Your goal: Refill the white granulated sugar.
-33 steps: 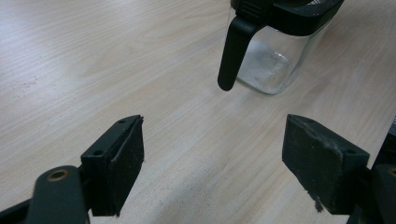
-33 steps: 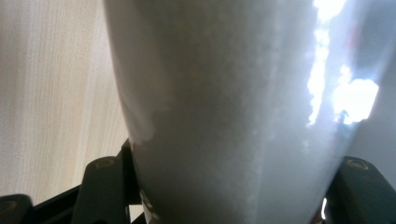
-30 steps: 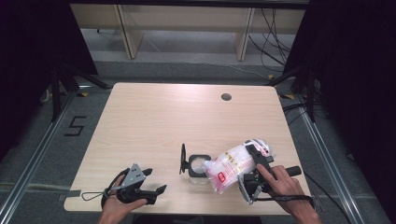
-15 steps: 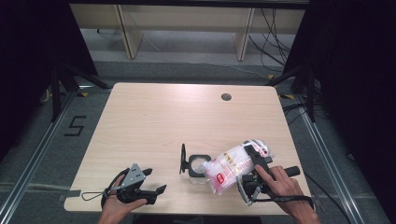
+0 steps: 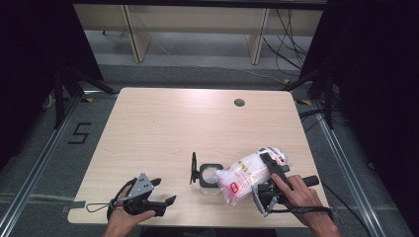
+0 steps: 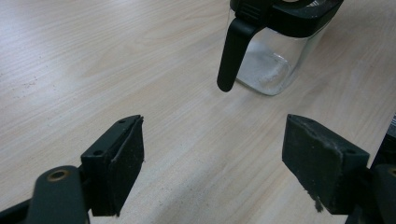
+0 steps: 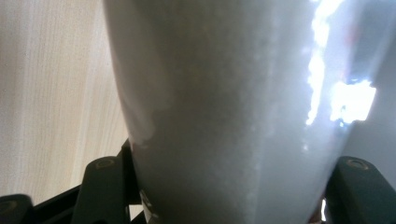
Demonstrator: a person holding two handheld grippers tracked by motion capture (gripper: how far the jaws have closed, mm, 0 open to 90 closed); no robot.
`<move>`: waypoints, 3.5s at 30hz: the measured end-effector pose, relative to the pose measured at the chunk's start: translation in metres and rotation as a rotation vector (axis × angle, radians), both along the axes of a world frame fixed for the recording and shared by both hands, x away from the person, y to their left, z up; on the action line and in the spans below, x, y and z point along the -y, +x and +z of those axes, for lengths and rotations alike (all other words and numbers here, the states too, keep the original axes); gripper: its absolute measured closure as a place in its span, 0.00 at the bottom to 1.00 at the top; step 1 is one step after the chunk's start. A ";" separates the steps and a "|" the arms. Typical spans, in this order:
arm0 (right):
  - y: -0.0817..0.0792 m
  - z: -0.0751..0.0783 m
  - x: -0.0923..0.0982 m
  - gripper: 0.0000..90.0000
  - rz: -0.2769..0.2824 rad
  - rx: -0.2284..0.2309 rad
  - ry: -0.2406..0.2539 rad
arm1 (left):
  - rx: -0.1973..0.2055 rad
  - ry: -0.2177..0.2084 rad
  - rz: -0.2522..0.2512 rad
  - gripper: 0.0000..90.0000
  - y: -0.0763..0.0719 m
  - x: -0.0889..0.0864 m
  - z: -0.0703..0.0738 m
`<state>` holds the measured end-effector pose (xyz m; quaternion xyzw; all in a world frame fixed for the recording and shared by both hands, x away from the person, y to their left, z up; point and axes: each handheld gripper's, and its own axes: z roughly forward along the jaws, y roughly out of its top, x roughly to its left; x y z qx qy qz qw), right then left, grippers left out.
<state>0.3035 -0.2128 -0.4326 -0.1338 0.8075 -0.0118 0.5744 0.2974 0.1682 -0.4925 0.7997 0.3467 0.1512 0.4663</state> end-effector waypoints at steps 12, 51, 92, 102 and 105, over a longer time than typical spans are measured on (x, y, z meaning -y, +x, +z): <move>0.000 0.000 0.000 0.44 0.003 0.000 0.007 | 0.001 0.008 -0.003 0.22 0.000 -0.001 0.000; -0.002 0.000 0.000 0.44 0.008 0.019 0.024 | 0.000 0.007 -0.002 0.23 0.000 -0.001 0.000; -0.004 -0.001 -0.006 0.44 0.060 0.022 -0.001 | 0.005 0.006 -0.010 0.22 0.001 -0.001 0.000; -0.002 0.004 0.001 0.44 0.026 0.022 -0.055 | 0.005 0.003 -0.007 0.22 0.000 -0.001 0.000; -0.002 0.005 0.001 0.44 0.017 0.016 -0.060 | 0.006 0.006 -0.009 0.23 0.000 -0.001 0.000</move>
